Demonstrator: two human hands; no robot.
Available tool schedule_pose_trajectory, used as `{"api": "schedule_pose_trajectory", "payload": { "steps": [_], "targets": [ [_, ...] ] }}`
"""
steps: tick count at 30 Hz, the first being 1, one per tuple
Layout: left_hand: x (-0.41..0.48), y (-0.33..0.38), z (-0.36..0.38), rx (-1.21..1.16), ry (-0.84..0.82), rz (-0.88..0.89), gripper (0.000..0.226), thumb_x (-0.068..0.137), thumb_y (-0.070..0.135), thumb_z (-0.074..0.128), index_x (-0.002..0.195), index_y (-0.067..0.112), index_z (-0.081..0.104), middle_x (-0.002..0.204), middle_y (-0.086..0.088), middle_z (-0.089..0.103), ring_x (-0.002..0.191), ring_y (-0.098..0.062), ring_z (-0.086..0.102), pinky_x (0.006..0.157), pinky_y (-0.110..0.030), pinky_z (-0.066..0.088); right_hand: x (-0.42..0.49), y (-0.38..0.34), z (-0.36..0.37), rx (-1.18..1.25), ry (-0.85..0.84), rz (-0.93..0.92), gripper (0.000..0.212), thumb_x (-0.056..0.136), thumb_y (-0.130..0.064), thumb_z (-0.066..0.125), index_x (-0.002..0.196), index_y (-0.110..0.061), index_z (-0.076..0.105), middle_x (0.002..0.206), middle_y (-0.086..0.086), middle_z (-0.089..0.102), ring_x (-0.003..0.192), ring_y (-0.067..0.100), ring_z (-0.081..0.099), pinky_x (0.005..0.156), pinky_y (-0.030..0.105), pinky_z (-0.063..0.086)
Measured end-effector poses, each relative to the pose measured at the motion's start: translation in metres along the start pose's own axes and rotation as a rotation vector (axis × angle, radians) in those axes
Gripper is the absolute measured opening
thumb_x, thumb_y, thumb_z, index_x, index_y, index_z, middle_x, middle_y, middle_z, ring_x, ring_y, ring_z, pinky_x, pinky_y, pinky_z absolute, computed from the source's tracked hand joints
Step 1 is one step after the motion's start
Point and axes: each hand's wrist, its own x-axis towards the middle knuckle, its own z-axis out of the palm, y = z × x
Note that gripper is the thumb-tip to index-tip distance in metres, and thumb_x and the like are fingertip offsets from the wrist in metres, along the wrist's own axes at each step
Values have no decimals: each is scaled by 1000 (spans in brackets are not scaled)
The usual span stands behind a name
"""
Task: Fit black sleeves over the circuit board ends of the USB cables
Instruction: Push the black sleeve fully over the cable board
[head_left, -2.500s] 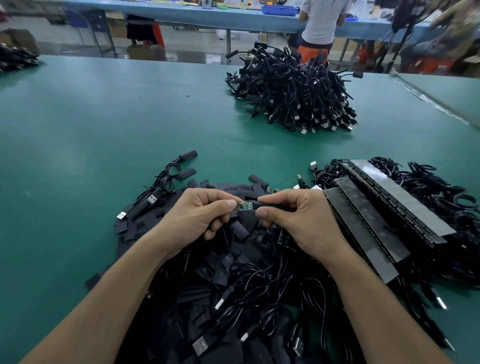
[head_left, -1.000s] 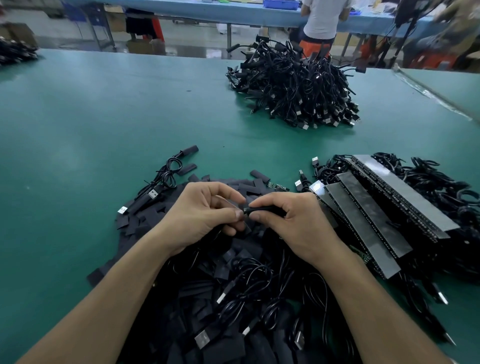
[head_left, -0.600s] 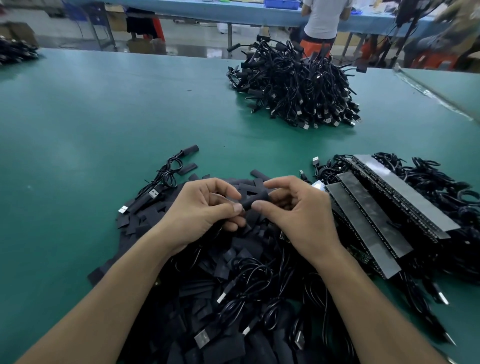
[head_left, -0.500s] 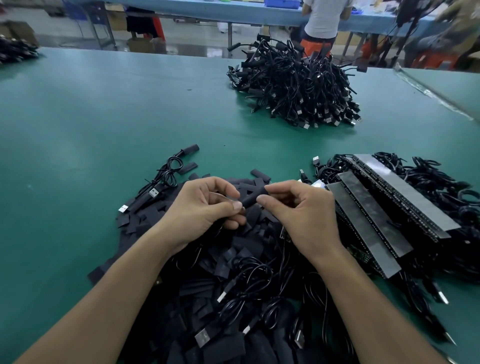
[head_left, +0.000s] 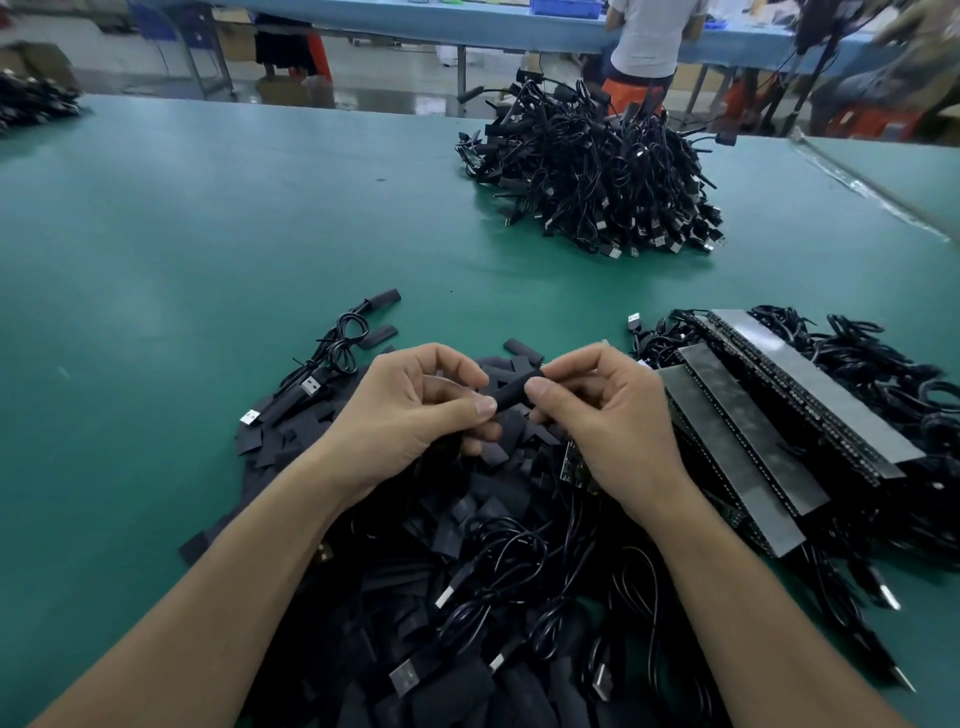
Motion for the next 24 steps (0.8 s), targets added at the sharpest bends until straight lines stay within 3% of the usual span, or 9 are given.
{"api": "schedule_pose_trajectory", "payload": {
  "steps": [3, 7, 9, 12, 15, 17, 19, 24],
  "targets": [
    [-1, 9, -6, 340, -39, 102, 30, 73, 29, 87, 95, 20, 67, 76, -5, 75, 67, -16, 68, 64, -24, 54, 2, -7, -3, 121, 85, -14, 12, 85, -2, 73, 84, -9, 64, 65, 6, 71, 57, 11, 66, 54, 17, 49],
    [0, 20, -12, 622, 15, 189, 22, 72, 52, 73, 84, 34, 72, 68, 7, 73, 59, -7, 65, 61, -30, 53, 3, -20, -8, 145, 129, -3, 7, 88, -2, 70, 89, -5, 65, 68, 6, 72, 56, 10, 66, 53, 17, 50],
    [5, 22, -24, 640, 172, 222, 12, 77, 47, 75, 77, 35, 73, 67, 12, 73, 59, -1, 65, 61, -23, 51, 3, -28, -12, -60, 103, 15, 8, 90, -6, 69, 95, -12, 67, 73, 2, 75, 63, 9, 70, 60, 22, 54],
    [13, 19, -54, 723, 565, 220, 13, 85, 34, 75, 72, 32, 73, 65, 14, 71, 64, -1, 66, 67, -22, 48, 2, -44, -22, -573, -68, 10, 16, 91, -18, 69, 106, -23, 70, 84, -8, 74, 80, 2, 69, 80, 26, 57],
    [17, 8, -75, 839, 775, 120, 16, 92, 26, 65, 98, 18, 78, 87, -4, 77, 84, -19, 69, 78, -28, 46, -5, -58, -26, -912, -321, 106, 23, 88, -25, 70, 111, -28, 69, 101, -6, 69, 95, 9, 65, 90, 33, 55],
    [20, 0, -79, 867, 785, 55, 25, 96, 17, 58, 115, 14, 74, 109, -10, 75, 102, -27, 68, 94, -33, 48, -8, -63, -24, -1119, -424, 219, 29, 87, -31, 69, 115, -28, 63, 110, 2, 63, 101, 23, 62, 91, 43, 53],
    [21, -4, -77, 890, 745, 47, 30, 98, 15, 54, 124, 12, 69, 120, -13, 71, 114, -32, 64, 106, -39, 45, -10, -64, -22, -1218, -477, 299, 32, 88, -33, 68, 117, -24, 58, 112, 5, 58, 103, 28, 59, 90, 45, 52],
    [22, -3, -66, 1048, 568, 99, 39, 97, 23, 59, 135, 12, 60, 140, -11, 57, 130, -33, 49, 111, -42, 35, -9, -63, -24, -1171, -470, 317, 36, 87, -14, 67, 118, -31, 58, 110, -2, 57, 100, 22, 58, 87, 44, 55]
  ]
}}
